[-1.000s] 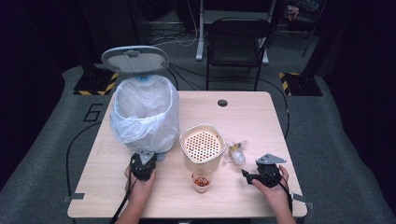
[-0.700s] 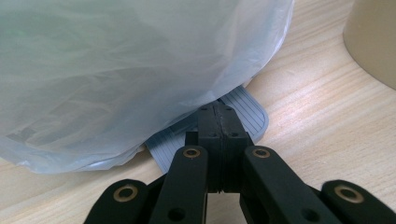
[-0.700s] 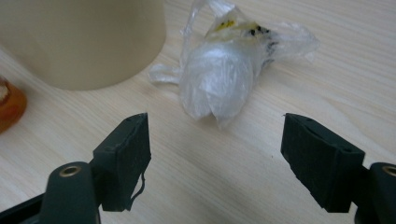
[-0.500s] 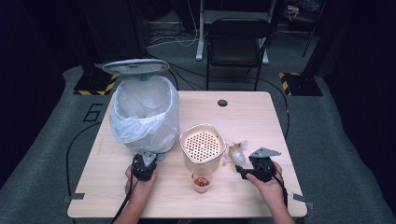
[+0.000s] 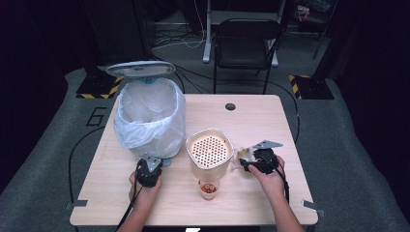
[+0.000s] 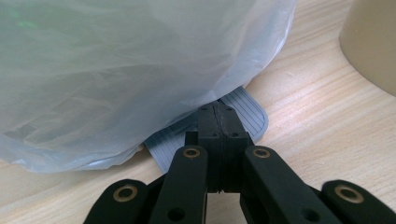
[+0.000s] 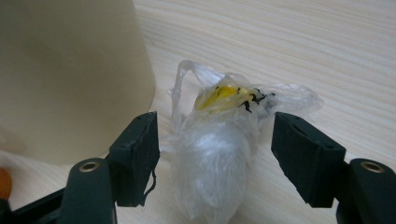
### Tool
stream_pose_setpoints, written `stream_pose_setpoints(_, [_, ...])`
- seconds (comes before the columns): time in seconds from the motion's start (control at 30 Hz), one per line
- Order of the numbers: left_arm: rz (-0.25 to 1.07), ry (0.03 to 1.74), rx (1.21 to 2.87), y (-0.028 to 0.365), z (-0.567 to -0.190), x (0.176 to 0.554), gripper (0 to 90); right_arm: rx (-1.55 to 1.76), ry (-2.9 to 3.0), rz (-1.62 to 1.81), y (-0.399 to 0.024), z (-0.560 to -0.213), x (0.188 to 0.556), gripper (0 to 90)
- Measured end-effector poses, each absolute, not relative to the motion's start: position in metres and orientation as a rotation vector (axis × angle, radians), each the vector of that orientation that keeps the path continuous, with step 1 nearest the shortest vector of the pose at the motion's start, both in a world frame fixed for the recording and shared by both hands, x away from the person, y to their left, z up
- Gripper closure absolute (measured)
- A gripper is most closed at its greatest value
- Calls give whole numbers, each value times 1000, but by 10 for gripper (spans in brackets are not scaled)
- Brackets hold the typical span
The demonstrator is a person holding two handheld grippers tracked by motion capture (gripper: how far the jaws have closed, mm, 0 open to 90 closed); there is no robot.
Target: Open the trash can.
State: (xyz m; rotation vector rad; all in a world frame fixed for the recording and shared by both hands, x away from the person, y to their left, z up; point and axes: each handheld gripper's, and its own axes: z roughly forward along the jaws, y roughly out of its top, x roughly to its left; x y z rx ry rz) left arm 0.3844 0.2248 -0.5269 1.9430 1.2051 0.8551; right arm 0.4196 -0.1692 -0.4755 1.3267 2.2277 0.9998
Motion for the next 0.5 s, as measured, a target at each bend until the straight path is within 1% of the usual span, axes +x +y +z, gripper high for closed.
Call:
stream_pose_setpoints(0.03, [848,1208,1937,224,-528,384,898,1331,2224,997,-168,-476,422,323])
stream_pose_setpoints(0.1, [853,1204,1933,225,-527,385,898,1322,2227,976,-164,-483,428,389])
stream_pose_setpoints(0.13, [853,1204,1933,225,-527,385,898,1322,2227,976,-164,-483,428,389])
stream_pose_setpoints(0.17, [848,1206,1928,225,-528,385,898,1309,2237,972,-163,-484,429,407])
stream_pose_setpoints(0.27, [849,1205,1931,225,-527,385,898,1310,2242,939,-159,-494,431,410])
stream_pose_setpoints(0.37, [852,1201,1948,225,-527,384,898,1357,2253,933,-159,-504,434,457])
stream_pose_setpoints(0.4, [851,1200,1946,225,-527,384,898,1357,2253,933,-159,-504,434,457])
stream_pose_setpoints(0.43, [832,1206,1938,226,-527,385,899,1338,2257,926,-160,-506,435,505])
stream_pose_setpoints(0.47, [832,1206,1938,226,-527,385,899,1338,2257,926,-160,-506,435,505])
stream_pose_setpoints(0.5, [827,1207,1938,226,-527,385,899,1352,2255,935,-162,-508,435,533])
